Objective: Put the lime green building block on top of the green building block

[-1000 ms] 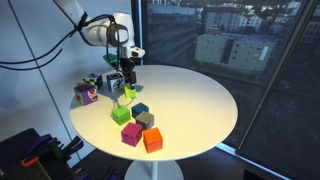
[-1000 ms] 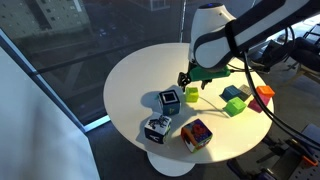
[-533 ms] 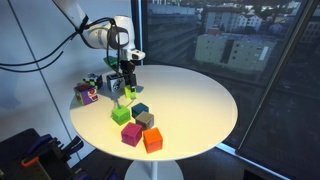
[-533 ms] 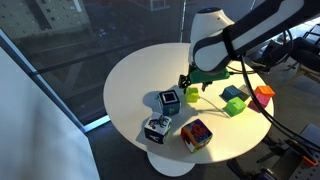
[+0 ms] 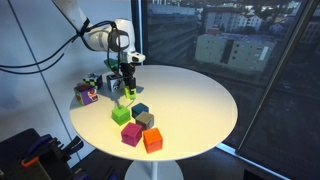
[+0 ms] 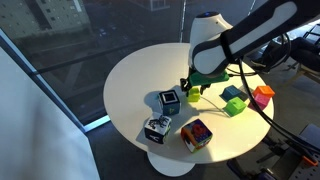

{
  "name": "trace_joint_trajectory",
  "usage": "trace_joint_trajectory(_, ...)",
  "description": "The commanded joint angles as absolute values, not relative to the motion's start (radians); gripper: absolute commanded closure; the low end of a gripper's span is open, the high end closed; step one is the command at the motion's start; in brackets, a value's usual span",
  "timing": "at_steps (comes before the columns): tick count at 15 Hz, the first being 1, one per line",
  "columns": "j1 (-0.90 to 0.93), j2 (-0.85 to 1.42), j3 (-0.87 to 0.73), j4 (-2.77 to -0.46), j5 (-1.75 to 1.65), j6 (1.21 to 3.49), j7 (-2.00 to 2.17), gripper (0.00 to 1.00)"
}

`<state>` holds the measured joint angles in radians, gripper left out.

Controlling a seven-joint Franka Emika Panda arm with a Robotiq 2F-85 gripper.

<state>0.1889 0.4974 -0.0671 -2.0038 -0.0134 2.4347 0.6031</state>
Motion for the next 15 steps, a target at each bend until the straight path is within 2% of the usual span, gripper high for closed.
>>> trace_joint_trajectory(1, 0.199, 0.512, -0.077, -1.971, -0.029, 2.404, 0.617, 0.57)
trace_joint_trajectory(3, 0.191, 0.502, -0.070, -1.973, -0.020, 2.395, 0.600, 0.69)
trace_joint_trajectory(5, 0.181, 0.486, -0.062, -1.979, -0.011, 2.376, 0.576, 0.72)
trace_joint_trajectory(15, 0.165, 0.384, -0.052, -2.013, -0.020, 2.210, 0.479, 0.73)
